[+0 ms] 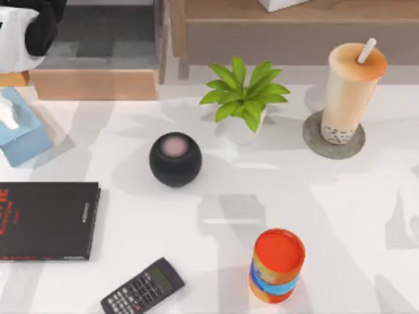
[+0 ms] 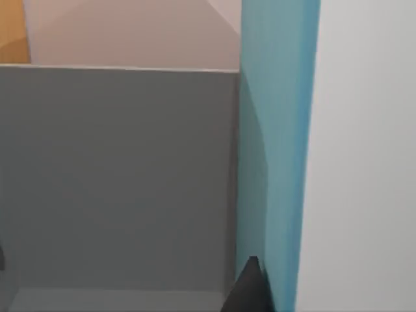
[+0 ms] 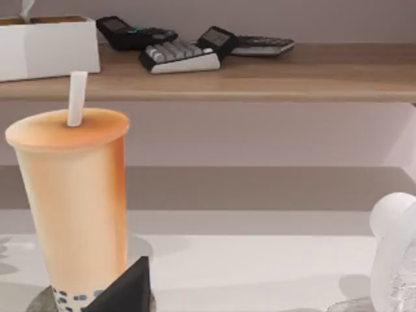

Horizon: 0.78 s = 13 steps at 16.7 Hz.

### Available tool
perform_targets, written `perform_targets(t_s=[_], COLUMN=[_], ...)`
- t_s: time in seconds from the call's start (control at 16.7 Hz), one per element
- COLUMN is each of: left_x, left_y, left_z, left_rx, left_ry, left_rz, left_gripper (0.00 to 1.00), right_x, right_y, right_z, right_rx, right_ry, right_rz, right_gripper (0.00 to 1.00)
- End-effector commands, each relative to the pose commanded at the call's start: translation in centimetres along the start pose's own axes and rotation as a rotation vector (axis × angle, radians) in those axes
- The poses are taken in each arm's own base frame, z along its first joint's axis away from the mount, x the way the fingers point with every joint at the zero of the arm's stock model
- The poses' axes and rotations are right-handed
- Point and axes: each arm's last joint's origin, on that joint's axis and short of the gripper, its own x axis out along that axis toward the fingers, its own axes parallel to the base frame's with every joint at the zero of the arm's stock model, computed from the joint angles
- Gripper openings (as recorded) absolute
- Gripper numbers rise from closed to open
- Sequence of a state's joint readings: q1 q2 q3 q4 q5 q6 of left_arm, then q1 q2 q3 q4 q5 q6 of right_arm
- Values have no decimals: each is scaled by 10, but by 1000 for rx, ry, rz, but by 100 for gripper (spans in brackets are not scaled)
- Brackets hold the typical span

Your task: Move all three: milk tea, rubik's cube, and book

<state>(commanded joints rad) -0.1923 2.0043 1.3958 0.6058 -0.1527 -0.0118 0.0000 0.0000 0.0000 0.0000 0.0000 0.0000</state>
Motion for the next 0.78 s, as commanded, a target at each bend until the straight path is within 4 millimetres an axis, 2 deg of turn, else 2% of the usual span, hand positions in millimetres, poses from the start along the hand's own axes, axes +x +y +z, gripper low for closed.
perform_targets(t_s=[0.06, 0.12, 0.78], left_x=[0, 0, -6], left_y=[0, 0, -1], left_z=[0, 0, 6], left_rx=[0, 0, 1], left_ry=[0, 0, -2], left_rz=[0, 0, -2], left_gripper=[2, 0, 0], right_x=[0, 0, 0], right_y=[0, 0, 0], right_z=[0, 0, 0], right_rx=[0, 0, 0], right_ry=[0, 0, 0], right_rz=[0, 0, 0], right_gripper=[100, 100, 100])
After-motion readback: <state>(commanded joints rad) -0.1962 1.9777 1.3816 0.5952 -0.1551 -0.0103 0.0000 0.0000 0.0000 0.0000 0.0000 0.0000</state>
